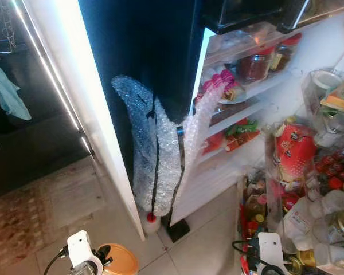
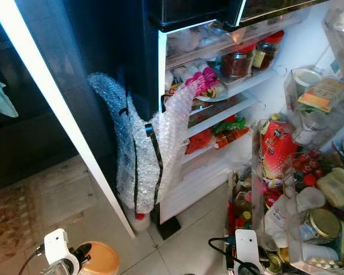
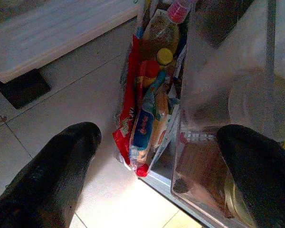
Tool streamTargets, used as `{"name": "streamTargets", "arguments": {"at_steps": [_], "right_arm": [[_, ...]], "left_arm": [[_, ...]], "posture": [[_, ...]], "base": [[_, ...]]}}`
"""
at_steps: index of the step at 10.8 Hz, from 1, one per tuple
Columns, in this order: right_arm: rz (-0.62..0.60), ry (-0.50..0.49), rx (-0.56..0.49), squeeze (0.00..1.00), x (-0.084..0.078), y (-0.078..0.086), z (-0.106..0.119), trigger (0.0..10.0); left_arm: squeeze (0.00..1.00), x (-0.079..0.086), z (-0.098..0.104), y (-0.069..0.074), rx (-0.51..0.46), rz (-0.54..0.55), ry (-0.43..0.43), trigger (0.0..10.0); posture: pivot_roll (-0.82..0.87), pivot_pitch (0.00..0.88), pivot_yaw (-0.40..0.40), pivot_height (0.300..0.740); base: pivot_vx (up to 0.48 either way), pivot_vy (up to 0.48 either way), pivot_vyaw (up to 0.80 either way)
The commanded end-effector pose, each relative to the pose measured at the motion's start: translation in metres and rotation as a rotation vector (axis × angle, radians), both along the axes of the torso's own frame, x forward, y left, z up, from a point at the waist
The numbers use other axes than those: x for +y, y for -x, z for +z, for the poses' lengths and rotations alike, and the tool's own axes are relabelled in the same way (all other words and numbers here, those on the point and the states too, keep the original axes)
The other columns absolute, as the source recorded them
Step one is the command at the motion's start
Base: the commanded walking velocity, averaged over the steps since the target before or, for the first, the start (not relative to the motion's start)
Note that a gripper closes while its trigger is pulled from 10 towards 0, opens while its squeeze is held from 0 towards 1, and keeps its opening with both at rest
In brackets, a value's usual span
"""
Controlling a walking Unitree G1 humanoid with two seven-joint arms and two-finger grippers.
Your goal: Restocking fridge
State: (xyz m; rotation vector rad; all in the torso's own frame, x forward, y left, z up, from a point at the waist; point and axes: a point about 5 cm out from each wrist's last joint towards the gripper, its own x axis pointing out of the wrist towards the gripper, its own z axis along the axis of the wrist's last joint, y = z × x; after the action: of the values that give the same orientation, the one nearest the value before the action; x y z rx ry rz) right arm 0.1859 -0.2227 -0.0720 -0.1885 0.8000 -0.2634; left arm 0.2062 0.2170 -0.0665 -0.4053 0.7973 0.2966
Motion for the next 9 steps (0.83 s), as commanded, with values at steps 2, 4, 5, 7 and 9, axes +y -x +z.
{"name": "streamTargets", "arguments": {"at_steps": [2, 4, 5, 7, 9], "right_arm": [[-0.014, 0.006, 0.002, 0.00, -0.0052, 0.0035, -0.0003, 10.0], [-0.010, 0.001, 0.006, 0.00, -0.0039, 0.0040, -0.0010, 10.0], [-0.007, -0.002, 0.007, 0.00, -0.0028, 0.0039, -0.0012, 10.0], [-0.005, -0.005, 0.007, 0.00, -0.0023, 0.0038, -0.0013, 10.0], [-0.001, -0.006, 0.009, 0.00, -0.0015, 0.0038, -0.0015, 10.0]], "left_arm": [[0.00, -0.0025, -0.0114, 0.0187, 0.086, -0.010, 0.010, 10.0], [0.00, -0.0026, -0.0114, 0.0188, 0.086, -0.010, 0.010, 10.0], [0.00, -0.0026, -0.0114, 0.0189, 0.086, -0.009, 0.010, 10.0], [0.00, -0.0026, -0.0114, 0.0188, 0.086, -0.009, 0.010, 10.0], [0.00, -0.0030, -0.0115, 0.0189, 0.086, -0.010, 0.010, 10.0]], "posture": [[-0.13, 0.164, -0.032, 0.740], [-0.13, 0.164, -0.032, 0.740], [-0.13, 0.163, -0.032, 0.740], [-0.13, 0.163, -0.032, 0.740], [-0.13, 0.162, -0.033, 0.740]], "base": [[0.000, -0.276, 0.00], [0.000, -0.277, 0.00], [0.000, -0.277, 0.00], [0.000, -0.277, 0.00], [0.000, -0.277, 0.00]]}}
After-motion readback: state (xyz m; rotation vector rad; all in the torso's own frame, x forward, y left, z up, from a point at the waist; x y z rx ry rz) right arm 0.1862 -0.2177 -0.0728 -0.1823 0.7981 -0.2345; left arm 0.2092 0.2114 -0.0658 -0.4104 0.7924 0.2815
